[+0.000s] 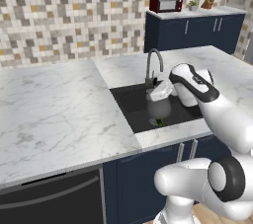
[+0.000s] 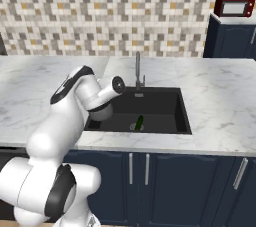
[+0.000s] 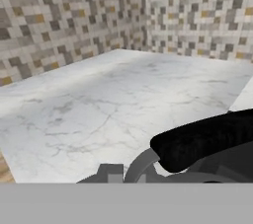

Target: Open the cabinet, pick the kettle from the cabinet, and place it in the sink.

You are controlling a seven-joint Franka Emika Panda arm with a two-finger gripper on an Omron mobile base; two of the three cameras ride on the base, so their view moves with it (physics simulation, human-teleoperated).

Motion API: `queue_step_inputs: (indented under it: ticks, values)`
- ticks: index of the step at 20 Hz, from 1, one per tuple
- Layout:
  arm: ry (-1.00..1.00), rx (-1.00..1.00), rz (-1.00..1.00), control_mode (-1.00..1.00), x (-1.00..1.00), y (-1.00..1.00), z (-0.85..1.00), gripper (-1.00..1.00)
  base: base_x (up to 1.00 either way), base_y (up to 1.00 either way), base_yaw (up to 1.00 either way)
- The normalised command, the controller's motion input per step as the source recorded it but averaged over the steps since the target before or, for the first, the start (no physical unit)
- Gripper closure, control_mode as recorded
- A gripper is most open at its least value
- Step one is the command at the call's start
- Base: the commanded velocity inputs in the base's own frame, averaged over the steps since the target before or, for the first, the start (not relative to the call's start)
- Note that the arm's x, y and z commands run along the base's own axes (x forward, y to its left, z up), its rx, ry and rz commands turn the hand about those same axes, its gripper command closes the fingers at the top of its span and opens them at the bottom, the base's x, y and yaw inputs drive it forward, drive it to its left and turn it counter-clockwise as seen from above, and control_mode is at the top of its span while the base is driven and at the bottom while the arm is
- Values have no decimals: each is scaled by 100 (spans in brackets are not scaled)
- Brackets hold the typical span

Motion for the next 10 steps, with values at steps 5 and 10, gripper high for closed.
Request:
queue_step_inputs:
  ticks: [5,10]
  values:
    - [0,0,1,-100,28,0,-18,100,0,0,0]
    - [0,0,1,-100,19,-5,-22,100,0,0,0]
